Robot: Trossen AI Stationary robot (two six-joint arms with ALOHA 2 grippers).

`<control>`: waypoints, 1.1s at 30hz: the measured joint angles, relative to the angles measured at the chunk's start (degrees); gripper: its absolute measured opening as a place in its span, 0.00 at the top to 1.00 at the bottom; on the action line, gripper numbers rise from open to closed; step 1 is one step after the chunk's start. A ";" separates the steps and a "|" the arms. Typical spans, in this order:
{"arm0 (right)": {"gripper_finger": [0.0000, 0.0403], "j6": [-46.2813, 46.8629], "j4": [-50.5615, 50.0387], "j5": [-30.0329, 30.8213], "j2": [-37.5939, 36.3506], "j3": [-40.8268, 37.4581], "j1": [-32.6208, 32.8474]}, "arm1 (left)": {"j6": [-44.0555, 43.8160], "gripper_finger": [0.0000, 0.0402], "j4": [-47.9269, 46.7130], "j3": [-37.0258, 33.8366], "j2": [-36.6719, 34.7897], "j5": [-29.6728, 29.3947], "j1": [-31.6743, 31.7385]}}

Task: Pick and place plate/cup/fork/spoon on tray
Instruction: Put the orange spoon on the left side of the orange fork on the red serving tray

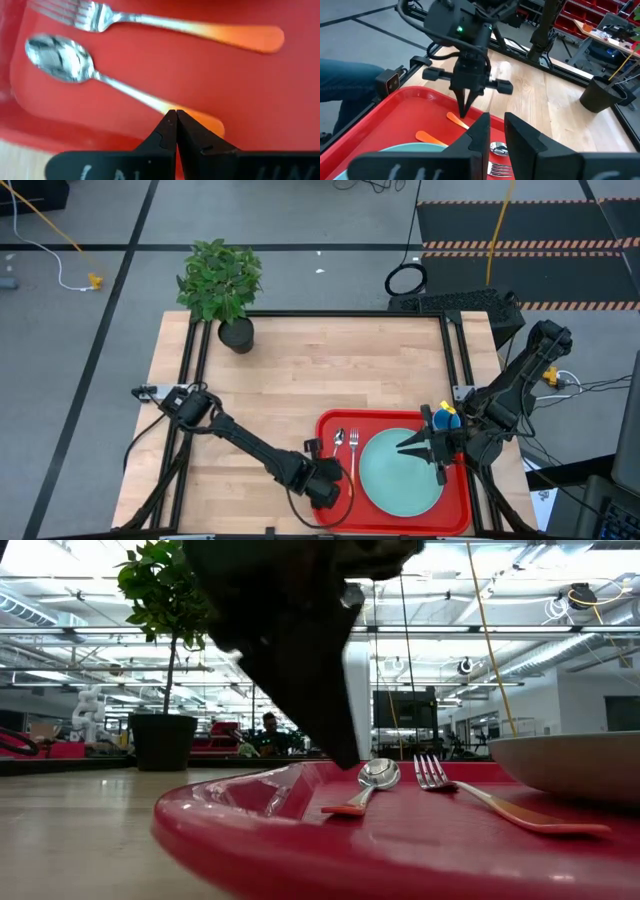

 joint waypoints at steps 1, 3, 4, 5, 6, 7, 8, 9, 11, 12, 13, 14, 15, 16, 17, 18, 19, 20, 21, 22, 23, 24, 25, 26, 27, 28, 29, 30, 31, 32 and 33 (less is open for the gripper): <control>0.88 -0.02 0.00 0.00 0.00 0.00 0.00 | 0.99 0.99 1.25 -0.52 0.00 0.00 0.28; 0.88 -0.03 0.00 0.00 0.00 0.00 0.00 | 2.40 0.99 3.34 -1.96 -0.02 0.00 0.87; 0.88 -0.02 -0.02 0.00 0.00 0.00 0.00 | 2.64 0.99 3.87 -2.77 -0.02 0.00 1.15; 0.88 -0.02 -0.04 0.00 0.00 0.00 0.00 | 2.70 0.99 3.89 -3.37 -0.01 0.02 1.34; 0.88 0.08 -0.06 0.00 0.00 0.00 0.00 | 2.67 0.99 3.84 -3.75 0.00 0.05 1.52; 0.88 0.23 -0.13 0.00 0.00 0.00 0.00 | 2.52 0.99 3.96 -4.01 0.00 0.17 1.63; 0.88 0.26 -0.13 0.00 0.00 0.00 0.00 | 2.48 0.99 4.13 -4.17 -0.01 0.63 1.73; 0.88 0.28 -0.11 0.00 0.00 0.00 0.00 | 2.48 0.99 4.21 -4.33 -0.02 1.20 1.72; 0.88 0.28 -0.13 0.00 0.00 0.00 0.00 | 2.46 0.99 4.32 -4.58 -0.02 1.84 1.68; 0.88 0.29 -0.13 0.00 0.00 0.00 0.00 | 2.46 0.99 4.71 -4.74 -0.04 2.55 1.68; 0.88 0.38 -0.13 0.00 0.00 0.00 0.00 | 2.44 0.99 5.39 -4.93 -0.09 2.93 1.62; 0.88 0.74 -0.13 0.00 0.00 0.00 0.00 | 2.47 0.99 6.12 -5.12 -0.09 3.11 1.51; 0.88 1.20 -0.15 0.00 0.00 0.00 0.00 | 2.55 0.99 6.80 -5.26 -0.11 3.35 1.42; 0.88 1.43 -0.13 0.00 0.00 0.00 0.00 | 2.80 0.99 7.58 -5.28 -0.11 3.68 1.31; 0.88 1.53 -0.13 0.00 0.00 0.00 0.00 | 2.94 0.99 8.45 -5.28 -0.11 4.13 1.19; 0.88 1.56 -0.14 0.01 0.00 0.00 0.00 | 2.94 0.99 9.19 -5.28 -0.11 4.66 1.06; 0.88 1.57 -0.13 0.00 0.00 0.00 0.00 | 2.94 0.99 9.63 -5.29 -0.11 4.82 0.96; 0.88 1.57 -0.14 0.00 0.00 0.00 0.02 | 2.92 0.99 10.19 -5.32 -0.11 4.82 0.83; 0.88 1.57 -0.14 0.00 0.00 0.00 0.02 | 2.91 0.99 10.85 -5.32 -0.11 4.89 0.76; 0.88 1.57 -0.15 0.00 0.00 0.00 0.02 | 2.90 0.99 11.41 -5.32 -0.11 4.92 0.74; 0.88 1.57 -0.15 0.00 0.00 0.00 0.02 | 2.92 0.99 12.01 -5.32 -0.11 4.92 0.77; 0.88 1.57 -0.13 0.00 0.00 0.00 0.02 | 2.99 0.99 12.61 -5.32 -0.11 4.92 0.82; 0.88 1.57 -0.15 0.00 0.00 0.00 0.02 | 3.32 0.99 13.17 -5.32 -0.11 5.02 0.82; 0.88 1.57 -0.15 0.00 0.00 0.00 0.02 | 3.50 0.99 13.55 -5.32 -0.11 5.07 0.87; 0.88 1.57 -0.15 0.00 0.00 0.00 0.02 | 3.52 0.99 13.78 -5.32 -0.09 5.12 0.84; 0.88 1.54 -0.15 0.00 0.00 0.00 0.02 | 3.53 0.99 13.86 -5.32 -0.09 5.24 0.78; 0.88 1.51 -0.15 0.01 0.00 0.00 0.02 | 3.55 0.99 13.83 -5.31 -0.10 5.71 0.62; 0.88 1.50 -0.17 0.00 0.00 0.00 0.02 | 3.55 0.99 13.58 -5.27 -0.14 6.10 0.43; 0.88 1.48 -0.15 0.00 0.00 0.00 0.02 | 3.55 0.99 13.14 -5.25 -0.30 6.27 0.19; 0.88 1.46 -0.17 0.00 0.00 0.00 0.02 | 3.55 0.99 12.86 -5.25 -0.47 6.53 -0.02; 0.88 1.40 -0.15 0.00 0.00 0.00 0.02 | 3.55 0.99 12.90 -5.21 -0.57 6.62 -0.28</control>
